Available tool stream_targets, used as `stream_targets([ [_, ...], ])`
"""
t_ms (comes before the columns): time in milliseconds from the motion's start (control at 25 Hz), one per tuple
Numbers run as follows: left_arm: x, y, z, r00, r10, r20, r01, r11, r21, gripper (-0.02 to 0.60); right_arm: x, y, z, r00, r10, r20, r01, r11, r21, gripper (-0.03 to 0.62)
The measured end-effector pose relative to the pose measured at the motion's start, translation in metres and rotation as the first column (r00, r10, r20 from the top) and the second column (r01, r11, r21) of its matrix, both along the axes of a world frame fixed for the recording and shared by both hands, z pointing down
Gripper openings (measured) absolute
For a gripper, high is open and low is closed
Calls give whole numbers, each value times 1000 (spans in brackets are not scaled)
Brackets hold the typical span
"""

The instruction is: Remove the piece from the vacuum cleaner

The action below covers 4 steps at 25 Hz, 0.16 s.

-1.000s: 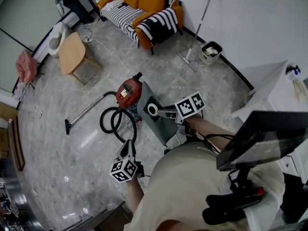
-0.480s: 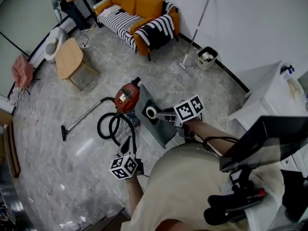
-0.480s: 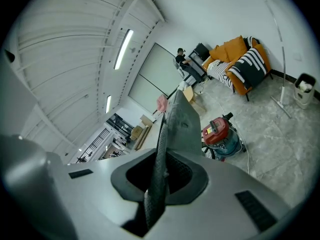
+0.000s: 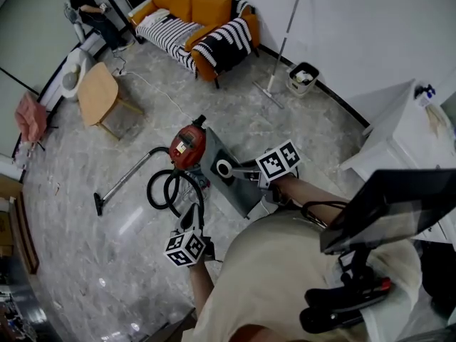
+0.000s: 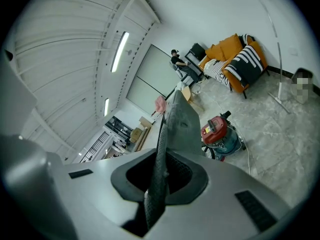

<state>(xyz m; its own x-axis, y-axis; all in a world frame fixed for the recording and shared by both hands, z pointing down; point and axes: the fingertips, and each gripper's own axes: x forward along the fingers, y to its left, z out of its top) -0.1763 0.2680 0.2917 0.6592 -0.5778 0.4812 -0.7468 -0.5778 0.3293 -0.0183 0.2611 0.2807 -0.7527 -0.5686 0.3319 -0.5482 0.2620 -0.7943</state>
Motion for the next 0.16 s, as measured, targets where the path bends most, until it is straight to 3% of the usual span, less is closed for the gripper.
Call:
stream_targets([
  [160, 18, -5, 2, 1000, 9, 8, -9, 1000, -12, 3, 18, -6, 4, 1000, 2, 5, -2, 1000, -8, 32],
])
